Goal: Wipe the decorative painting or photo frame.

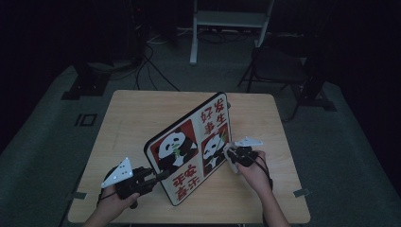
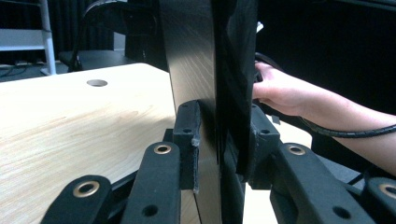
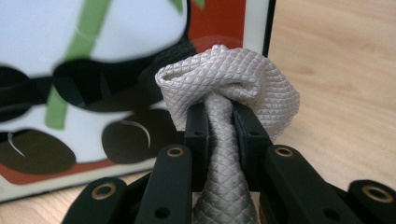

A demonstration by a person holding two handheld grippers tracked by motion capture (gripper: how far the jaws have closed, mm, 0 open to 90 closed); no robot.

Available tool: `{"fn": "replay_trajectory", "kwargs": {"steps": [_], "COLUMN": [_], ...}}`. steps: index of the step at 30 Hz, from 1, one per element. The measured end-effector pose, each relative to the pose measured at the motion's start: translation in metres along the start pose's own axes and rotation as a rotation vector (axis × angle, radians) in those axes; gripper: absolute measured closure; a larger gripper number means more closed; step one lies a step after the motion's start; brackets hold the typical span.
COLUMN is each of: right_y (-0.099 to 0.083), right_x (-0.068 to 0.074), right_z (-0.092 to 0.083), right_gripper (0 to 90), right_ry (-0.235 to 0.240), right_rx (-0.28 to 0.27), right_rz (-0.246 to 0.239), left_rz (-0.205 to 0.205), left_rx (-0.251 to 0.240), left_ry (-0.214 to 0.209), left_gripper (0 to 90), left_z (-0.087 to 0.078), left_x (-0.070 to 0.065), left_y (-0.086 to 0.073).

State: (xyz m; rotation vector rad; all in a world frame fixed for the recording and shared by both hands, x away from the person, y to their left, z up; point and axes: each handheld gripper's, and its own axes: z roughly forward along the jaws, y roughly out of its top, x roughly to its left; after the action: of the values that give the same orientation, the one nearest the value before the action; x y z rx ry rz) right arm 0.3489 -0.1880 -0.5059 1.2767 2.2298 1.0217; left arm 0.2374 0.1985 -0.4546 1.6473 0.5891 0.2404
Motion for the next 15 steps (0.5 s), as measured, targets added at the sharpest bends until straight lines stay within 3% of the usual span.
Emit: {"fn": "replay_trajectory", "kwargs": {"steps": [10,15], "right_y": [-0.021,-0.022], "right_x": [-0.002,-0.002], "right_z": [0.013,0.013], "right_gripper": [78.1,78.2], "right_ry": [0.0,0.004], "right_rx": [0.078,0.086], "right_rz": [0.002,0.008], "left_rz": [-0.001,0.002], "left_rx": [-0.001,0.002], "left_ry": [-0.003,0.003], "left_gripper": [71.9,72.0], "left_z": [0.0,0.0], "left_x": [0.0,-0.001], "left_y": [0.0,0.0]}}
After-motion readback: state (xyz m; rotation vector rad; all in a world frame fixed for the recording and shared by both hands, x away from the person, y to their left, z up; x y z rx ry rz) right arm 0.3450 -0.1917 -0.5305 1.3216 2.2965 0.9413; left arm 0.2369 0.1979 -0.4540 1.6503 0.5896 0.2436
